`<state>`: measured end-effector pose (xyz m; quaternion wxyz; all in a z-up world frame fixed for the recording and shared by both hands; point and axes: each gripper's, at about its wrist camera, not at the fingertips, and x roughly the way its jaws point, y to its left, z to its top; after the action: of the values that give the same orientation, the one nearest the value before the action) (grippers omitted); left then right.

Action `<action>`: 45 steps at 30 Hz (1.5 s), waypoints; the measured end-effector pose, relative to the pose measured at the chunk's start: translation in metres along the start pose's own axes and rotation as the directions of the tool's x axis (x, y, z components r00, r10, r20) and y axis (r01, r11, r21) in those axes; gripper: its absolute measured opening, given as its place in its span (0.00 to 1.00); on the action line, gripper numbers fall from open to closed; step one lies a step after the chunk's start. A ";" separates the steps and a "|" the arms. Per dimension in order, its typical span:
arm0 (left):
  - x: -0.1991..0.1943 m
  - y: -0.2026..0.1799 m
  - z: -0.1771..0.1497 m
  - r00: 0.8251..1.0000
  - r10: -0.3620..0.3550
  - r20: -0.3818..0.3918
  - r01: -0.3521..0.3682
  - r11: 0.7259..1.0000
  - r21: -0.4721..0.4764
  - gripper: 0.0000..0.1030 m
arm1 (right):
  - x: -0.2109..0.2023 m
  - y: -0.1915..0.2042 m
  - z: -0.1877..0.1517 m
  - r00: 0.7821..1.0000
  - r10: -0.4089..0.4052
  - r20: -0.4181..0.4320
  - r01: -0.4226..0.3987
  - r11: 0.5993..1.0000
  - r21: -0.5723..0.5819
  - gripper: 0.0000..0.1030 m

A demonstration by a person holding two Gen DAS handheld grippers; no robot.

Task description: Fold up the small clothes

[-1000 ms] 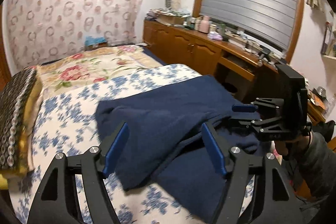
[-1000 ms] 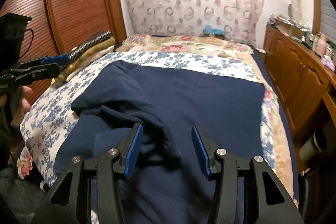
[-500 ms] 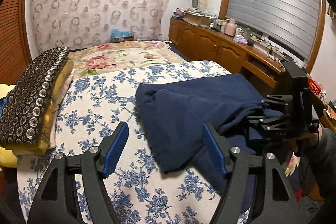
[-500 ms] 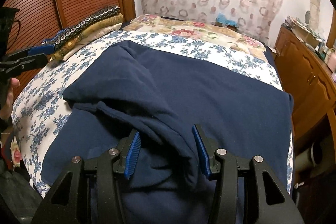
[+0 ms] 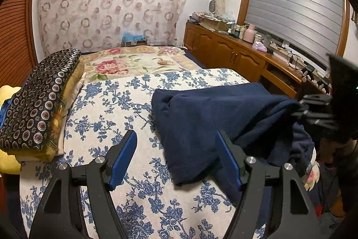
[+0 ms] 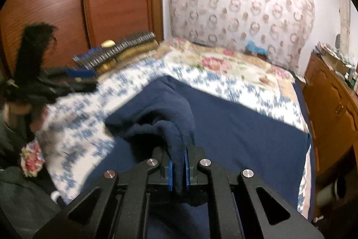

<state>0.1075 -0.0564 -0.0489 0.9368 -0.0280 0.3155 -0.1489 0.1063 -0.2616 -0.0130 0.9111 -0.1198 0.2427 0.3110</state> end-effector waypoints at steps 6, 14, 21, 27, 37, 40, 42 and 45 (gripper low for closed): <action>-0.001 0.000 -0.001 1.000 -0.003 0.003 0.003 1.000 0.000 0.71 | -0.051 0.004 0.008 0.997 0.005 0.074 -0.006 1.000 0.012 0.07; 0.000 -0.011 0.000 1.000 -0.019 0.000 0.019 1.000 0.010 0.71 | -0.098 -0.027 -0.026 0.992 -0.125 0.000 0.124 0.988 0.086 0.07; 0.006 -0.019 0.000 0.999 -0.030 -0.014 0.030 0.999 0.022 0.71 | -0.065 -0.055 -0.099 0.949 -0.202 -0.241 0.237 0.963 0.130 0.12; 0.008 -0.026 0.000 0.999 -0.037 -0.016 0.037 0.999 0.036 0.72 | -0.076 -0.054 -0.095 0.949 -0.237 -0.207 0.266 0.956 0.125 0.37; 0.010 -0.033 -0.005 0.999 -0.048 -0.022 0.049 0.998 0.043 0.72 | -0.064 -0.021 -0.074 0.974 -0.193 -0.121 0.201 0.977 0.067 0.47; 0.011 -0.034 -0.006 0.999 -0.045 -0.025 0.046 0.998 0.048 0.72 | -0.040 -0.011 -0.069 0.983 -0.141 -0.118 0.149 0.987 0.059 0.47; 0.011 -0.035 -0.007 0.999 -0.045 -0.024 0.046 0.998 0.048 0.72 | -0.024 -0.005 -0.067 0.987 -0.096 -0.127 0.104 0.993 0.057 0.47; 0.011 -0.035 -0.007 0.999 -0.042 -0.023 0.043 0.998 0.046 0.72 | 0.000 0.005 -0.062 0.988 -0.057 -0.144 0.063 0.997 0.036 0.47</action>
<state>0.1021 -0.0923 -0.0559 0.9301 -0.0114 0.3219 -0.1764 0.0802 -0.2809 -0.0666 0.9025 -0.1305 0.3099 0.2690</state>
